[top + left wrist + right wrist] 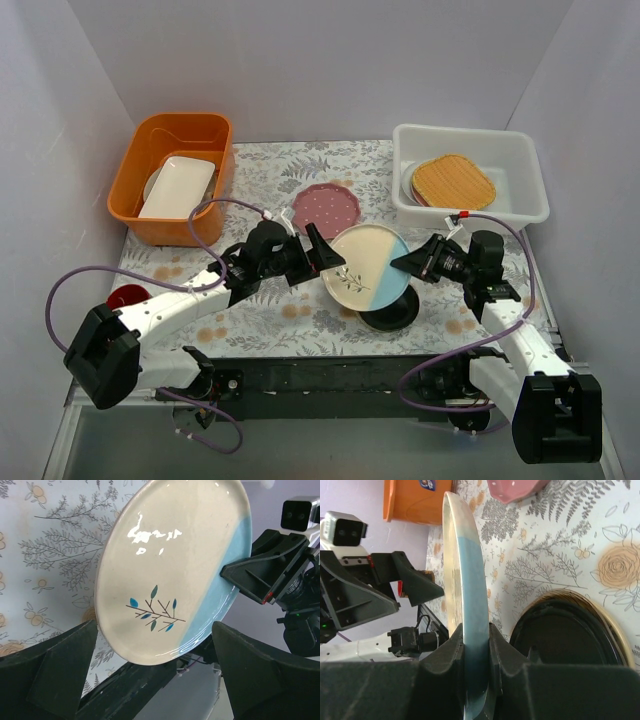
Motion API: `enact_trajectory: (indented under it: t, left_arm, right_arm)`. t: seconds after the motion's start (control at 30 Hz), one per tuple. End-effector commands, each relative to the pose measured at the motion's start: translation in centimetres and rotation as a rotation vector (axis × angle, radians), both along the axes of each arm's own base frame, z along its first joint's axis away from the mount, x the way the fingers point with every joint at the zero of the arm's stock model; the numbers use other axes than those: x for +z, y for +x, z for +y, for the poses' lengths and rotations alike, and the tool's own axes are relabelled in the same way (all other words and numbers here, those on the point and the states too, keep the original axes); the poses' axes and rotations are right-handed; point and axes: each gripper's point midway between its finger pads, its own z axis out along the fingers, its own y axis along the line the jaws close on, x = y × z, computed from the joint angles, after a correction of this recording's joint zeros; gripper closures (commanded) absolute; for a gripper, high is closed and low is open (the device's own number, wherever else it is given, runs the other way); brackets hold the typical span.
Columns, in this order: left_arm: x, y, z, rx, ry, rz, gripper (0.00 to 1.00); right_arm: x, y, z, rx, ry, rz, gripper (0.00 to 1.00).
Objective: Place the plates into the plastic bin on the countertop
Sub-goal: Place the plate in the plastic bin.
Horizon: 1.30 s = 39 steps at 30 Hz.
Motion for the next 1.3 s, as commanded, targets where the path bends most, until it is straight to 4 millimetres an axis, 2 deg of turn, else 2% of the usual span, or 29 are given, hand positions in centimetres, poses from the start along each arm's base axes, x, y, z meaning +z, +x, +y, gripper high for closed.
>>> enact_trajectory:
  t: [0.0,0.33,0.47,0.6,1.0,1.27]
  left_arm:
    - [2.2,1.0,1.3,0.065,0.049,-0.072,0.02]
    - [1.1,1.9,2.5,0.138,0.148,-0.040,0.02]
    - [0.4,2.3,4.0,0.219,0.204,-0.012,0.02]
    - [0.6,2.5,5.3,0.279,0.232,-0.013,0.02]
    - [-0.8,2.2,5.7,0.274,0.271,0.010,0.02]
    - [-1.0,2.2,5.5,0.261,0.276,0.015,0.02]
  right_arm:
    - [2.4,-0.1,0.6,0.050,0.033,-0.102,0.99]
    - [2.5,0.5,0.7,0.057,0.022,-0.106,0.99]
    - [2.7,1.1,0.6,0.044,0.018,-0.106,0.99]
    - [3.2,1.9,0.5,0.026,0.016,-0.119,0.99]
    - [6.8,6.2,0.6,0.000,0.014,-0.183,0.99]
    - [9.4,9.6,0.3,-0.013,0.018,-0.213,0.99]
